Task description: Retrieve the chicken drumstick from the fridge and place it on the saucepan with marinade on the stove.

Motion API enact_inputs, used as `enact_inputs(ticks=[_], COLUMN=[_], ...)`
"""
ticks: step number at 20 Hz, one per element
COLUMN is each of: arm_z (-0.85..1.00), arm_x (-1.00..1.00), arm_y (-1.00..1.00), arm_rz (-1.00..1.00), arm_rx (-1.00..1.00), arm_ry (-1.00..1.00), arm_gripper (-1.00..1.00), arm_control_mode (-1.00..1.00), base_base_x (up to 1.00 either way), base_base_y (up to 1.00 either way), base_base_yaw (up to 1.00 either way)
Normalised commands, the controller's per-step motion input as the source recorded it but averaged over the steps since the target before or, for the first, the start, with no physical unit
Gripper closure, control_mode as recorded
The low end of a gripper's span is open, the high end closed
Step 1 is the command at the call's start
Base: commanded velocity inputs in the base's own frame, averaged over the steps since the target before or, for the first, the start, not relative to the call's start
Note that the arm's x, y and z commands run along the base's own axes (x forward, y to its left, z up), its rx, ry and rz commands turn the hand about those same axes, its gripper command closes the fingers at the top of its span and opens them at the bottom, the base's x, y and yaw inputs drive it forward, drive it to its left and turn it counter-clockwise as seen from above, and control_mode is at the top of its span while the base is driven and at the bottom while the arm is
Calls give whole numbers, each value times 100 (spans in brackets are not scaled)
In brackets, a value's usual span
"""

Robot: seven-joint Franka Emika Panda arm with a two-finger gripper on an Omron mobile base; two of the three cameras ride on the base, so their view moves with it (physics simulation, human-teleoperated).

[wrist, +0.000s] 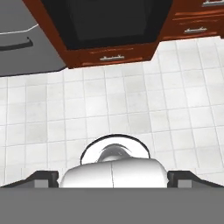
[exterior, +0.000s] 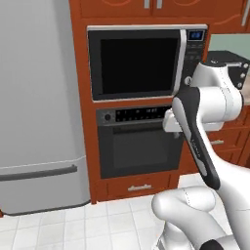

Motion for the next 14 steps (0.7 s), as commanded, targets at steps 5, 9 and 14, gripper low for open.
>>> enact_inputs(ticks=[5, 9, 14], arm_z=[0, 0, 0], arm_x=[0, 0, 0], arm_y=[0, 0, 0], arm_rz=[0, 0, 0], arm_rx=[0, 0, 0], arm_ry=[0, 0, 0], arm_gripper=[-100, -100, -100], arm_control_mode=[100, 100, 100], base_base_x=[20, 1, 90], base_base_y=[100, 100, 63], base_base_yaw=[-27, -18, -9])
